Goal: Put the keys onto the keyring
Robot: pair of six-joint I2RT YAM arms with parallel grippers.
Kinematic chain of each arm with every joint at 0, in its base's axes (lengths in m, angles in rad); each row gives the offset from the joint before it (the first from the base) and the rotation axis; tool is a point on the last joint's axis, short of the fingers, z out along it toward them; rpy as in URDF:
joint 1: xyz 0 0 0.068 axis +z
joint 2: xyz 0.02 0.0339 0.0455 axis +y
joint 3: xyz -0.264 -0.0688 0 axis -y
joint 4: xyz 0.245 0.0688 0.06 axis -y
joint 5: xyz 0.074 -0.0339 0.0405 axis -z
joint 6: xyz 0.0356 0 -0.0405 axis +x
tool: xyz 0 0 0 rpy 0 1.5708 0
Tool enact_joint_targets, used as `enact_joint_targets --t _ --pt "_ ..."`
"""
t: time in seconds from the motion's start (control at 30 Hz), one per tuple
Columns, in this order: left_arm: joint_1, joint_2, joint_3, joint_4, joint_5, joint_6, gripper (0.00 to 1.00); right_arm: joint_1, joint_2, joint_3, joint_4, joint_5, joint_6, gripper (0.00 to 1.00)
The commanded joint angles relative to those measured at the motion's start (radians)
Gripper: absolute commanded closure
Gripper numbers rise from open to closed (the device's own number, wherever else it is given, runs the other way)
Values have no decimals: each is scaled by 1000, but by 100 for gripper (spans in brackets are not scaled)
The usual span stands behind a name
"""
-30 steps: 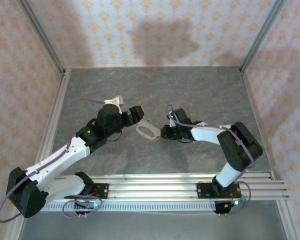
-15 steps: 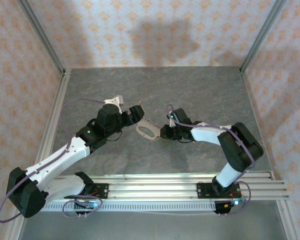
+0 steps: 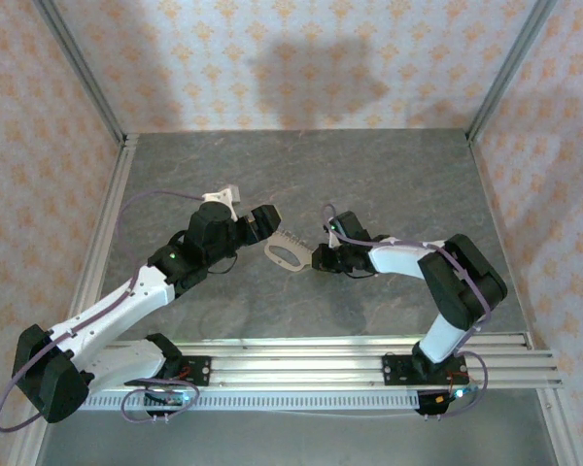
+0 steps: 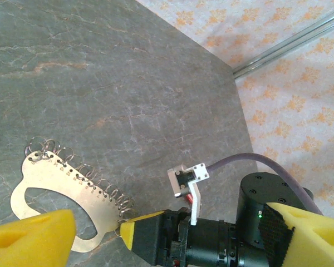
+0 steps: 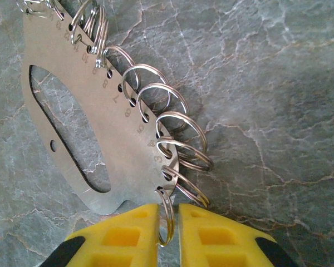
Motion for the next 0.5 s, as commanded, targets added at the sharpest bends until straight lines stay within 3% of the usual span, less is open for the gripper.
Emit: enact_joint_targets --t 0.0,0.1,0.23,0.47 --pt "12 1 -13 29 -12 24 13 6 7 25 -4 16 10 85" --pt "11 1 -13 31 -12 24 12 6 7 27 -5 14 11 88" --pt "12 1 -15 31 -14 23 13 6 5 31 -11 12 5 100" --pt "16 16 1 5 -34 18 12 6 -102 129 -158 61 -103 100"
